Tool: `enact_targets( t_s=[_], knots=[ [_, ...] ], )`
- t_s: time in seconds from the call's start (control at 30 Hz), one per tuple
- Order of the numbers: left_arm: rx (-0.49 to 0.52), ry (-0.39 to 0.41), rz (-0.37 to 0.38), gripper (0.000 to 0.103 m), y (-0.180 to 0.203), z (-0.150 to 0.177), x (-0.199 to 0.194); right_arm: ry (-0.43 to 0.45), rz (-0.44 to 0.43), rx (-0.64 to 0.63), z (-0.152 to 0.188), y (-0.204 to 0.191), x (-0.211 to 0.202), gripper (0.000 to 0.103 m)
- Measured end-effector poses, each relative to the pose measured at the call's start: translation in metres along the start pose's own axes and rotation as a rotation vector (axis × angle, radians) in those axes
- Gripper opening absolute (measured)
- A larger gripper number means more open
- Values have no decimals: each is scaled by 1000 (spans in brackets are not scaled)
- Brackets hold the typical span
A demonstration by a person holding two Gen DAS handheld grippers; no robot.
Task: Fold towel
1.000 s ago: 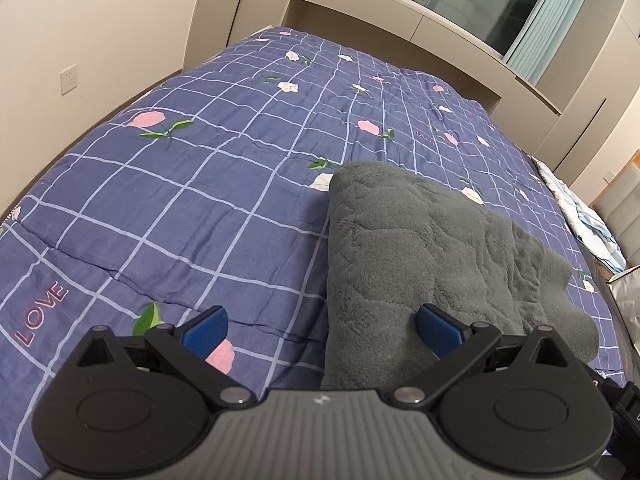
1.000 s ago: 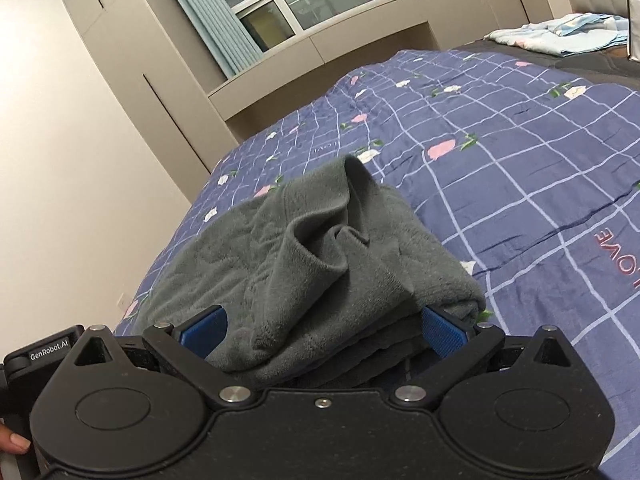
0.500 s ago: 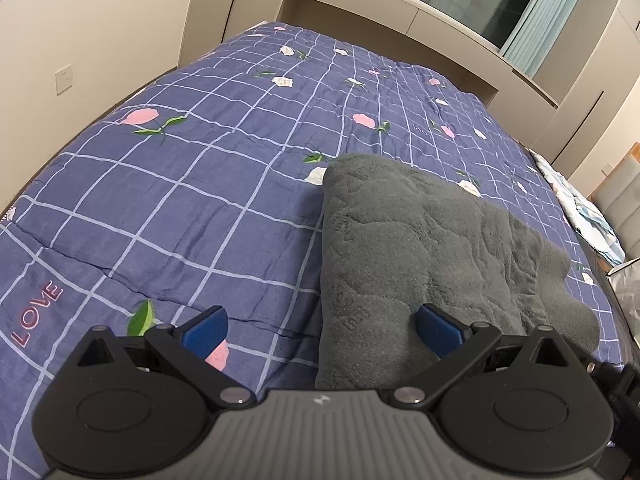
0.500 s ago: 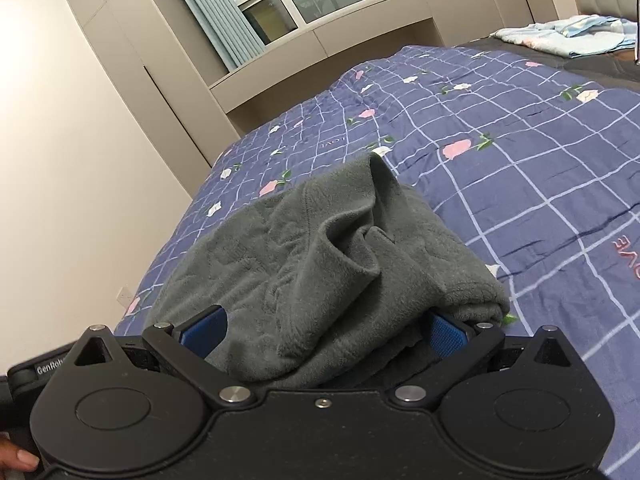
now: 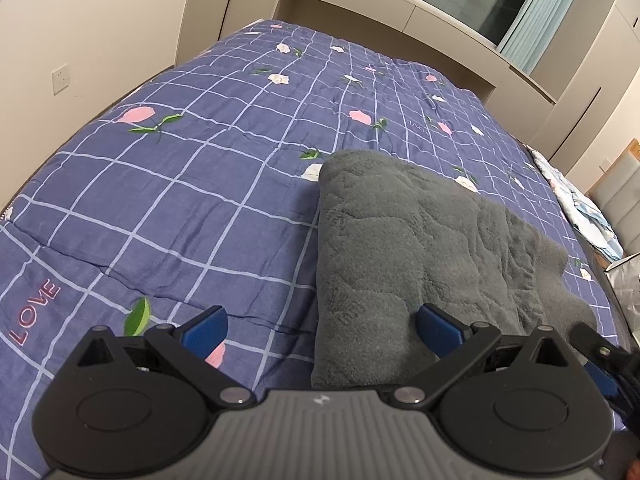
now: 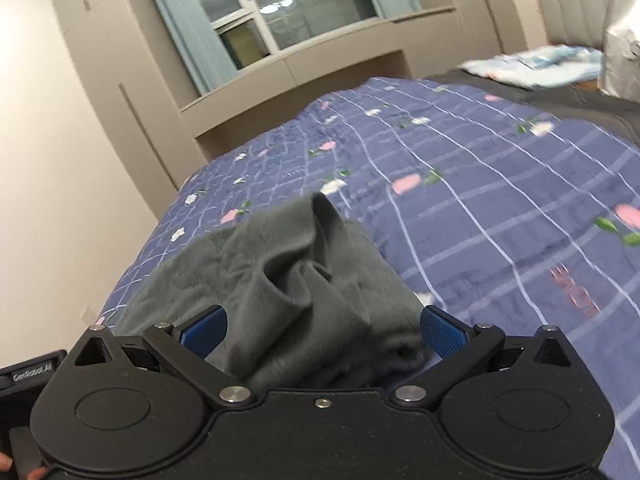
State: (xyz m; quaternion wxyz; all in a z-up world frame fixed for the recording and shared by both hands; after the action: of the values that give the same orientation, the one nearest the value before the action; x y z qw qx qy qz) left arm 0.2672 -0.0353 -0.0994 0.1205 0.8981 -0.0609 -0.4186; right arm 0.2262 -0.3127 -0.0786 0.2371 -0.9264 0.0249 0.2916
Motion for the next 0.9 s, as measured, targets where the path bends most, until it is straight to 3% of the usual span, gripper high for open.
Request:
enact_targets(
  t_s=[0.13,0.23,0.4,0.53,0.73,0.9],
  knots=[
    [3,-3,3,102,0,0,-1,-44,-16,-49,-2,-7,19,103],
    [0,-5,3,102,-1,1,-1,-64,-97,-32,-2,-17,19,103],
    [2,-9,1,102,-1,1,0,-28,-131,-6,-2,-23,8,103],
    [0,-11,5,102,-1,1,0,-26,-92,13,-1,-14,8,102],
    [3,-17,-3,102,0,2,3,-53,-137,25,7,-14,9,102],
    [19,-22,-3,102,3,4,3,20,-170,-13,4,-31,0,85]
  ],
)
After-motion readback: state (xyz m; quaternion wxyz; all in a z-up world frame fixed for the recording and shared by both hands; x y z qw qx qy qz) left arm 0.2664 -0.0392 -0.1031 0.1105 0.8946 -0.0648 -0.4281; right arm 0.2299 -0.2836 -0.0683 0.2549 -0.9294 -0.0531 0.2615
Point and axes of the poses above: each gripper's, at about its wrist camera, not at the fingertips, and x roughly the way its jaws point, y to its right, z to its underside, the point moved 6 cm from there along x, roughly the way its jaws point, and after that the axes turned 6 degrees about x, right-handed, at the moved point
